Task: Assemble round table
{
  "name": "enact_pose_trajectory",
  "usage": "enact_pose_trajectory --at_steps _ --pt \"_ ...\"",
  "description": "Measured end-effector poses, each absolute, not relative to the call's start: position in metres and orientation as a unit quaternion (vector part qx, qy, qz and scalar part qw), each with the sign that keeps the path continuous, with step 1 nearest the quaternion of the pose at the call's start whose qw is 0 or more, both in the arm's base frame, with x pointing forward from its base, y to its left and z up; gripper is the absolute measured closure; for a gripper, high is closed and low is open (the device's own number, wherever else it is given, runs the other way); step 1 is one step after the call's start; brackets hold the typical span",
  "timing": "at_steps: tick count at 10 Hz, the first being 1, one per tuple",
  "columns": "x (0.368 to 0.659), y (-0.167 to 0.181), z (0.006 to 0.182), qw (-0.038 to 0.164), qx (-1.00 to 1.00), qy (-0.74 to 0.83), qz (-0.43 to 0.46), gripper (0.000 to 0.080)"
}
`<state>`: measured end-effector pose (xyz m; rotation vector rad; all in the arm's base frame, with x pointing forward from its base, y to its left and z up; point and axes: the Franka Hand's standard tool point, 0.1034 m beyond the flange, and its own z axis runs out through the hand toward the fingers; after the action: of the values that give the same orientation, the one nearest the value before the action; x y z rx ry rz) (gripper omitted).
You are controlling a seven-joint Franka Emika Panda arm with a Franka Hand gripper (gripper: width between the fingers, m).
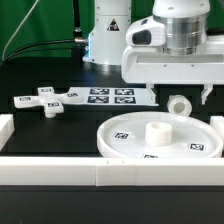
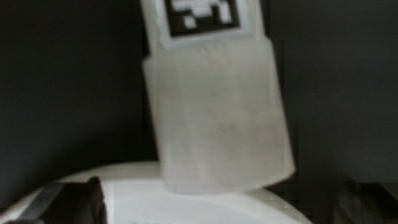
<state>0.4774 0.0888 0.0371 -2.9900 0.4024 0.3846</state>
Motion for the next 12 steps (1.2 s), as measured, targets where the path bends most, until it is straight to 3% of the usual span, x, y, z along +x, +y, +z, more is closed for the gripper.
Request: enact_pose_trajectory --at_steps 4,7,12 --pt "0.477 0.092 0.038 0.055 -0.961 0.116 0.243 0.015" --pt "0.476 0.092 0.036 0.078 -0.939 0.091 0.323 0.015" --pt "0.463 0.098 0.027 0.082 -0.878 0.07 0.467 0.015"
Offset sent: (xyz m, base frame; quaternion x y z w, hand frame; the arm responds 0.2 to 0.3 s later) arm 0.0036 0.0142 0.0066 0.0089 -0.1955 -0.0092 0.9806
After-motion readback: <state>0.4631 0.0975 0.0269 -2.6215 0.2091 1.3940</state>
